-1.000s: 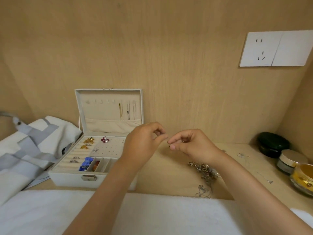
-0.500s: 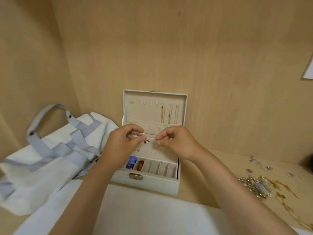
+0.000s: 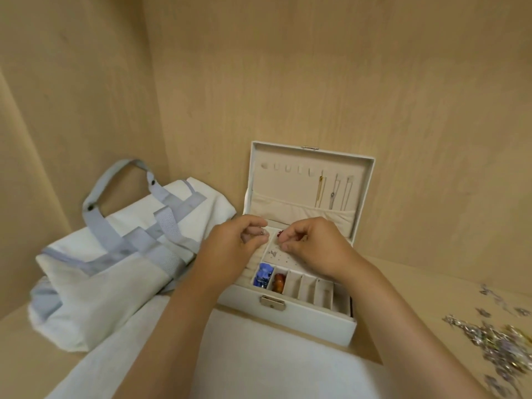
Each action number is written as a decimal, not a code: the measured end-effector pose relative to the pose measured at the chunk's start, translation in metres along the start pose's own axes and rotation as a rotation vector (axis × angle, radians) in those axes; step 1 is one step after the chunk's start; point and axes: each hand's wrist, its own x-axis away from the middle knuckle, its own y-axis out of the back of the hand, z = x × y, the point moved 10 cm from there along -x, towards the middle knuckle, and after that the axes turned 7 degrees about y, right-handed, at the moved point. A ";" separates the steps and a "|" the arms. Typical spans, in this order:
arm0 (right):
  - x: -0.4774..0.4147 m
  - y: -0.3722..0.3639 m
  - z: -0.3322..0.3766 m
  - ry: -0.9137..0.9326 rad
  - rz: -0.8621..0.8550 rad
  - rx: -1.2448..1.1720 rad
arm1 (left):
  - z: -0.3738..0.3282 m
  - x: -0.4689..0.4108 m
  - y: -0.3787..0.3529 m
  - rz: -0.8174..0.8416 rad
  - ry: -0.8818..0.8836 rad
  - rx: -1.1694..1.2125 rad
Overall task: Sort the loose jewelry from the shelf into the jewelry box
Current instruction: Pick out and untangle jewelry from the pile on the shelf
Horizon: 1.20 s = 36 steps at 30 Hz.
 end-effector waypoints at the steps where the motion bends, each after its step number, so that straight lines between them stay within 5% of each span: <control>1: -0.001 -0.001 -0.001 0.008 0.005 0.030 | -0.001 0.000 0.000 0.002 -0.003 -0.004; 11: 0.001 0.020 0.004 0.100 -0.013 0.027 | -0.007 0.000 -0.002 0.016 0.006 0.140; 23: 0.007 0.032 0.040 0.249 -0.093 -0.270 | -0.017 0.000 -0.014 0.047 0.089 0.386; 29: 0.006 0.036 0.030 0.200 -0.129 -0.352 | -0.023 -0.004 -0.015 0.050 0.064 0.308; 36: 0.002 0.052 -0.007 0.061 -0.284 -0.256 | -0.018 -0.015 -0.032 0.026 0.062 -0.232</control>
